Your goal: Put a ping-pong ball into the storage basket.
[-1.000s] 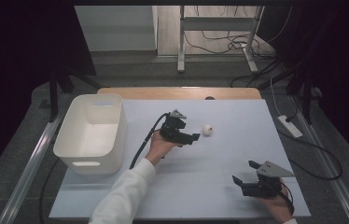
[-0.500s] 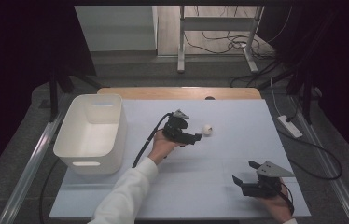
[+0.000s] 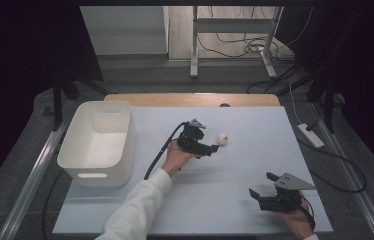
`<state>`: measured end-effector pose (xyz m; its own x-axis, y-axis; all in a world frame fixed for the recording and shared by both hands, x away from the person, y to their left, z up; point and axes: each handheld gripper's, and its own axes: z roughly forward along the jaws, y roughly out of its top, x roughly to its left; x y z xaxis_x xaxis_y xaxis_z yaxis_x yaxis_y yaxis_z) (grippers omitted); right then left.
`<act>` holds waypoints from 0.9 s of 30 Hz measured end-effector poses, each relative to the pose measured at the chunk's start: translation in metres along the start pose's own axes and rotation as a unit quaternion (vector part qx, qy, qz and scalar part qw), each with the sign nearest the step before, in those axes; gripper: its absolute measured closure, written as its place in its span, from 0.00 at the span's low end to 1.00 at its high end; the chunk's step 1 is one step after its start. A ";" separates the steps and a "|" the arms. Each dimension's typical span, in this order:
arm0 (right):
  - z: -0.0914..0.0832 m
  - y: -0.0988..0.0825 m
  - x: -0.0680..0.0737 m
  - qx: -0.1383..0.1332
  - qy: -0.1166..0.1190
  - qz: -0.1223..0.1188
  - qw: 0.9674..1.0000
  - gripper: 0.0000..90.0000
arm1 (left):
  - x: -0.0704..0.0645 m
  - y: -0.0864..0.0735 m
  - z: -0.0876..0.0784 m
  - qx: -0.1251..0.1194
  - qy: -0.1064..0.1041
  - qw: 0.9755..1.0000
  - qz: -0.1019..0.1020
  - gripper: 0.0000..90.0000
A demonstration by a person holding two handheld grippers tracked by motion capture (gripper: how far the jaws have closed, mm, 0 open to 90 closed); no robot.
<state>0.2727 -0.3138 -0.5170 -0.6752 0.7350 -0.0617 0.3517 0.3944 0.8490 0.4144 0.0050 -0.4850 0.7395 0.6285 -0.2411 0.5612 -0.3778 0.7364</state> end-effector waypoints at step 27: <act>0.002 -0.003 -0.003 0.004 0.003 0.004 1.000 0.14 | 0.007 0.007 0.038 0.024 -0.006 1.000 0.004 0.21</act>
<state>0.2748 -0.3160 -0.5199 -0.6765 0.7346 -0.0519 0.3619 0.3930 0.8453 0.4377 -0.0187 -0.5056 0.7485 0.6172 -0.2424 0.5717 -0.4156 0.7074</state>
